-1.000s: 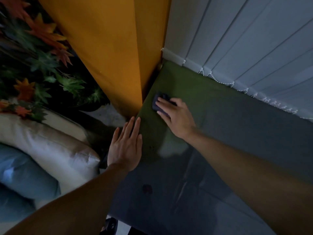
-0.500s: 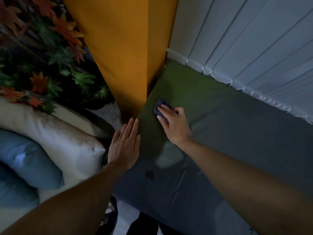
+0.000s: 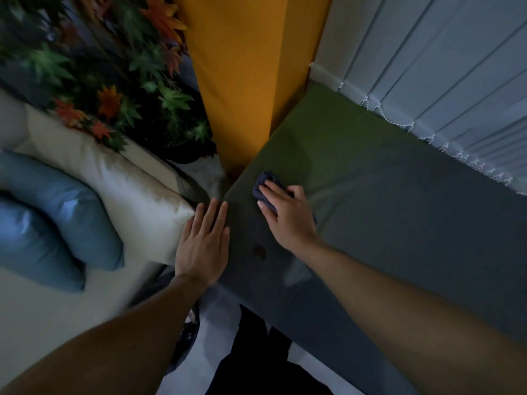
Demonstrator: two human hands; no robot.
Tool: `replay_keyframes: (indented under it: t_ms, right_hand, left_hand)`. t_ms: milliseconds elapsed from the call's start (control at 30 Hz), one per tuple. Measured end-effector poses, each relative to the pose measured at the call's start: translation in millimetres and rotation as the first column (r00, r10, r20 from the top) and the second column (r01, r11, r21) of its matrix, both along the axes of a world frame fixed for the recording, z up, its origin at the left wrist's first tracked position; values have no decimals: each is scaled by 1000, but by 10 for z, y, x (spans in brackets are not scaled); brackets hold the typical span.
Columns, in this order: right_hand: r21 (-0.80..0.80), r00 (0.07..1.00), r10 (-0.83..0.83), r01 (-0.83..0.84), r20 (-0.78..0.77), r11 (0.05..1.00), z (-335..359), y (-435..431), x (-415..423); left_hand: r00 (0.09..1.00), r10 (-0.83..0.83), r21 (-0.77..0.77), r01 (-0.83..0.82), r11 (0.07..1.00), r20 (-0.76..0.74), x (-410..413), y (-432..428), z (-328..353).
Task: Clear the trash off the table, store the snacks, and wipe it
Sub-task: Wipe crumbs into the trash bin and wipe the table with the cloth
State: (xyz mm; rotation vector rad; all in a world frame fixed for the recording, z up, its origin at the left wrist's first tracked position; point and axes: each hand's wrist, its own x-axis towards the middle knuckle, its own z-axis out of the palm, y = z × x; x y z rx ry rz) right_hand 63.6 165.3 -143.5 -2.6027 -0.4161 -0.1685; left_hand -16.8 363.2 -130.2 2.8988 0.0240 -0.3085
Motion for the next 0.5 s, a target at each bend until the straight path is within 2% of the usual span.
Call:
replay_keyframes:
  t_ms: [233,400,500]
  right_hand:
    - [0,990,128,-128,56,992,-27,13,-601]
    - [-28,938,330,-329,108,944,-60,-169,-799]
    - [-22,963,251,-250,93,968,-24,-197,-670]
  left_hand:
    - [997,41,14,-42,999,62,-45,-31,-65]
    - [995,32,36,-35,999,90,-27,-28,-111]
    - [995,24,51,-30,998,100,-26,-23,-122]
